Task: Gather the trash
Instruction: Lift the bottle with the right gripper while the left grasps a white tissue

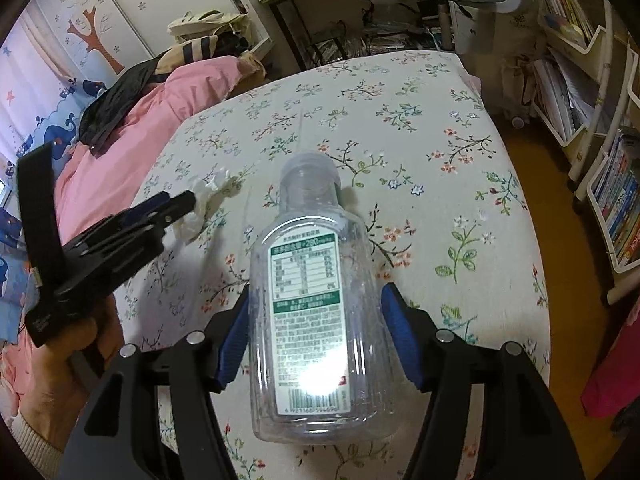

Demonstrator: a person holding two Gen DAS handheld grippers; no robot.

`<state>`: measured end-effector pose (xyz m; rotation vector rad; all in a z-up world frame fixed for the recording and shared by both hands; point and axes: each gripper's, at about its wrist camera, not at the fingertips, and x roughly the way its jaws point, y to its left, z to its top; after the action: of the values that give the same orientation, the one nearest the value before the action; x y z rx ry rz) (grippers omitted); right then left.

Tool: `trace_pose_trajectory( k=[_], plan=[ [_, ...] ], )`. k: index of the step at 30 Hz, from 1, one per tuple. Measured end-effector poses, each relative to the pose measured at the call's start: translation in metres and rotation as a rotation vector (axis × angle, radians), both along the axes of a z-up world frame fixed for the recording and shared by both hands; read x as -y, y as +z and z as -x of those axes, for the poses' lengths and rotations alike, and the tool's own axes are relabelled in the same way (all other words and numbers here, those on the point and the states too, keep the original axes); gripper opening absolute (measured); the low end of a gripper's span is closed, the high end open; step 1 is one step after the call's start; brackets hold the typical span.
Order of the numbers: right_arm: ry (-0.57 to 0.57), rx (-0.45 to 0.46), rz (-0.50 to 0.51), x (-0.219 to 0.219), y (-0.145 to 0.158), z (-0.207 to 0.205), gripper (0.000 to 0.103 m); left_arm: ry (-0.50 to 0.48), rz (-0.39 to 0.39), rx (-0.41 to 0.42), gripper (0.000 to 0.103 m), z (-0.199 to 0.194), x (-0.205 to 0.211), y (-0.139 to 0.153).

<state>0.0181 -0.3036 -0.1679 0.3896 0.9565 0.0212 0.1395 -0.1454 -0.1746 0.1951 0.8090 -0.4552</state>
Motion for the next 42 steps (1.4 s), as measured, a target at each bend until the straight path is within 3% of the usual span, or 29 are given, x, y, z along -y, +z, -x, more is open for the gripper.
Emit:
trace_pose_trajectory(
  k=[1, 6, 11, 14, 20, 23, 25, 30, 35, 39, 41, 42],
  plan=[
    [0.003, -0.002, 0.002, -0.001, -0.001, -0.001, 0.063, -0.003, 0.0, -0.015, 0.011, -0.003, 0.001, -0.002],
    [0.017, -0.008, 0.002, -0.007, -0.001, -0.001, 0.062, -0.045, 0.019, -0.017, 0.005, 0.011, -0.008, 0.006],
    [0.05, 0.006, -0.024, -0.016, 0.004, 0.005, 0.061, -0.075, 0.068, -0.026, 0.005, 0.047, -0.032, 0.031],
    [0.078, 0.012, -0.023, -0.026, 0.007, 0.01, 0.061, -0.089, 0.054, -0.031, 0.005, 0.067, -0.044, 0.036],
    [0.104, -0.007, -0.013, -0.036, 0.004, 0.013, 0.061, -0.088, 0.002, -0.117, 0.006, 0.094, -0.063, 0.025],
    [0.102, -0.008, 0.006, -0.036, 0.003, 0.013, 0.062, -0.073, -0.038, -0.139, 0.026, 0.094, -0.065, 0.014],
    [0.098, -0.006, 0.028, -0.036, 0.004, 0.012, 0.062, -0.053, -0.07, -0.141, 0.048, 0.092, -0.065, 0.008],
    [0.106, -0.017, 0.061, -0.038, 0.003, 0.008, 0.067, -0.077, -0.106, -0.119, 0.066, 0.095, -0.057, 0.006],
    [0.124, -0.033, 0.112, -0.043, 0.0, 0.005, 0.068, -0.149, -0.217, -0.096, 0.069, 0.103, -0.039, -0.003],
    [0.135, -0.043, 0.138, -0.043, -0.001, 0.003, 0.068, -0.17, -0.262, -0.112, 0.069, 0.102, -0.038, -0.01],
    [0.143, -0.051, 0.138, -0.044, -0.003, 0.003, 0.061, -0.174, -0.231, -0.148, 0.062, 0.097, -0.043, -0.012],
    [0.151, -0.056, 0.135, -0.044, -0.004, 0.002, 0.059, -0.176, -0.214, -0.162, 0.047, 0.097, -0.045, -0.013]
  ],
)
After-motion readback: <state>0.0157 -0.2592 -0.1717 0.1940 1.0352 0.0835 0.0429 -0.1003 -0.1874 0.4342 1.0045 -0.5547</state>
